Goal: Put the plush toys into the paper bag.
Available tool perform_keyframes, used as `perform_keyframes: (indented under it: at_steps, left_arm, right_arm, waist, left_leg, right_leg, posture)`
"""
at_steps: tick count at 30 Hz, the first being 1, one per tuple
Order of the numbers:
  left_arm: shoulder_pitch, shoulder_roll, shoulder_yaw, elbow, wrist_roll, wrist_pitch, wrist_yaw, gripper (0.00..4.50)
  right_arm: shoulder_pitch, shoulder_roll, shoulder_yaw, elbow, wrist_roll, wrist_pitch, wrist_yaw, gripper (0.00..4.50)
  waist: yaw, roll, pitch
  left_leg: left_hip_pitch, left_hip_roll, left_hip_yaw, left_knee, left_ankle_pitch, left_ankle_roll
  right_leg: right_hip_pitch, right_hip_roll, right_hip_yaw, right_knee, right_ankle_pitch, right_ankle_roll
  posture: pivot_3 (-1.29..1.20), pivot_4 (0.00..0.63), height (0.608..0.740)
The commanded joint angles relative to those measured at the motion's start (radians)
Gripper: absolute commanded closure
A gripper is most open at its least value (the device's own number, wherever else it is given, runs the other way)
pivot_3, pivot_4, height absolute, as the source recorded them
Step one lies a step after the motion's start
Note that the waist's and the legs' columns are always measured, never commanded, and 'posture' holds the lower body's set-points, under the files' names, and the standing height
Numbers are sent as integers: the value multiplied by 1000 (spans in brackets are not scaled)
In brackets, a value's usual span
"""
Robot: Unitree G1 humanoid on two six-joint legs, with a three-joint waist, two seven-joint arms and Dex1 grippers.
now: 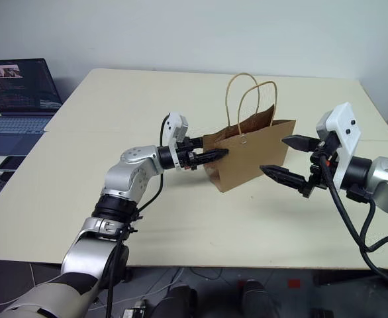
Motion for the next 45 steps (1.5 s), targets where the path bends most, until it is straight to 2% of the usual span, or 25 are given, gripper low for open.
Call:
perform_keyframes:
  at_steps: [1, 6, 10, 13, 16, 19, 23, 34, 37, 45]
  left_arm:
    - [-10, 4, 9, -27, -12, -13, -6, 2941]
    - [-13, 5, 8, -23, -10, -30, -17, 4443]
    - [-22, 7, 19, -4, -26, -30, -45, 4479]
    - [-46, 29, 26, 14, -58, -4, -129, 4479]
    - [-77, 57, 8, 43, -62, 3, -217, 4479]
    - [-132, 84, -13, 121, -35, -20, -302, 4479]
    - [-186, 98, -24, 237, -4, -56, -369, 4479]
    - [-229, 81, -46, 456, 97, -208, -389, 4479]
    - [-240, 93, -36, 470, 104, -232, -408, 3911]
    - [-231, 134, -40, 440, 137, -254, -429, 1571]
  right_arm:
    - [0, -18, -41, -31, 5, -6, 19, 0]
    - [5, -11, -38, -35, -16, -14, 16, 0]
    - [11, 5, -35, -31, -51, -36, 4, 0]
    - [40, 20, -60, -44, -83, -90, 40, 0]
    - [84, 3, -125, -62, -54, -113, 120, 0]
    - [149, -50, -249, -81, 48, -55, 210, 0]
    - [225, -90, -334, -109, 90, -23, 246, 0]
    - [261, -92, -303, -131, 50, -44, 220, 0]
    - [254, -88, -285, -128, 43, -49, 221, 0]
    - [230, -83, -239, -103, 16, -78, 228, 0]
  waist:
    - [0, 0, 0]
    - [0, 0, 0]
    - [0, 0, 0]
    - [0, 0, 0]
    - [0, 0, 0]
    - [3, 0, 0]
    - [3, 0, 0]
    - [1, 0, 0]
    - [1, 0, 0]
    - [0, 0, 0]
  left_leg:
    - [0, 0, 0, 0, 0, 0]
    - [0, 0, 0, 0, 0, 0]
    - [0, 0, 0, 0, 0, 0]
    - [0, 0, 0, 0, 0, 0]
    - [0, 0, 0, 0, 0, 0]
    - [0, -1, 0, 0, 0, 0]
    - [0, -1, 0, 0, 0, 0]
    - [1, -1, 0, 0, 0, 0]
    - [1, -1, 0, 0, 0, 0]
    - [1, -1, 0, 0, 0, 0]
  right_leg:
    - [0, 0, 0, 0, 0, 0]
    - [0, 0, 0, 0, 0, 0]
    - [0, 0, 0, 0, 0, 0]
    - [0, 0, 0, 0, 0, 0]
    - [0, 0, 0, 0, 0, 0]
    - [0, 0, 0, 0, 0, 0]
    - [1, 0, -1, -1, 0, 0]
    - [1, 0, 0, 0, 0, 0]
    - [1, 0, 0, 0, 0, 0]
    - [1, 0, 0, 0, 0, 0]
  posture:
    - [0, 150, 740]
    - [0, 150, 740]
    - [0, 150, 740]
    - [0, 150, 740]
    - [0, 150, 740]
    - [0, 150, 740]
    - [0, 150, 740]
    - [0, 150, 740]
    - [0, 150, 740]
    - [0, 150, 740]
